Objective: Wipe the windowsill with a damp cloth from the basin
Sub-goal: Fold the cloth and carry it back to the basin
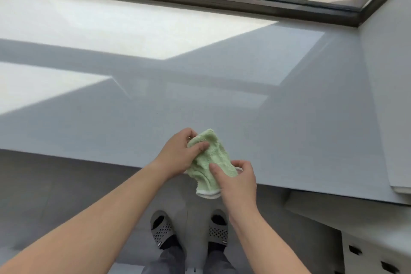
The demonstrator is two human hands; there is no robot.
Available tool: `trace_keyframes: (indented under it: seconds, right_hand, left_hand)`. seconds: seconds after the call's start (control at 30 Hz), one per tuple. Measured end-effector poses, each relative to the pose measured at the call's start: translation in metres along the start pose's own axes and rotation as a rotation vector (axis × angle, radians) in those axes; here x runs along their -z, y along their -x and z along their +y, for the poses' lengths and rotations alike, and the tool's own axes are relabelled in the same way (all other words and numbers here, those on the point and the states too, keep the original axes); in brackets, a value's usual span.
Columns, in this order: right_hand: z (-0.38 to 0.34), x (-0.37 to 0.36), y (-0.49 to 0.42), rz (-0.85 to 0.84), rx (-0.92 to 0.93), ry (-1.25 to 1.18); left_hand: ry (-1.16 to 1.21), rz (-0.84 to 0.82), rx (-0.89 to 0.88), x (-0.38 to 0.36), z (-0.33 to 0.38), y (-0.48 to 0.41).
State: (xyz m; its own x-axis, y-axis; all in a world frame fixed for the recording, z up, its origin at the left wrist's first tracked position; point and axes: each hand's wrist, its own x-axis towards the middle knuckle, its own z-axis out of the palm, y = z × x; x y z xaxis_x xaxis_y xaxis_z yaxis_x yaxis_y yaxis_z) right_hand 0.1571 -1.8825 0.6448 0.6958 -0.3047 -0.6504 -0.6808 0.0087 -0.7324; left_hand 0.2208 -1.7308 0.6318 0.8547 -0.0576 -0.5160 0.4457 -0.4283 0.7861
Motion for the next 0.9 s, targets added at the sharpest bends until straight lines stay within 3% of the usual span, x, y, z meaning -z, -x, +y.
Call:
trace_keyframes:
  seconds: [0.13,0.33,0.5,0.63,0.9]
  right_hand:
    - [-0.049,-0.028,0.012,-0.2,0.071,-0.034]
    - [-0.091,-0.137,0.052,-0.439,0.295,0.088]
    - [-0.101,-0.267,0.109,-0.696,0.496,0.361]
    - [-0.09,-0.392,0.156,-0.793,0.586,0.539]
    - [-0.047,-0.617,0.255,-1.114,0.704,0.872]
  left_hand:
    - [0.414,0.16,0.074,0.061,-0.003,0.041]
    - [0.735,0.469,0.119,0.154,-0.032,0.105]
    - [0.667,0.693,0.16,0.261,-0.097,0.157]
    - [0.685,0.806,0.16,0.354,-0.161,0.194]
    - [0.605,1.076,0.363,0.52,-0.292,0.28]
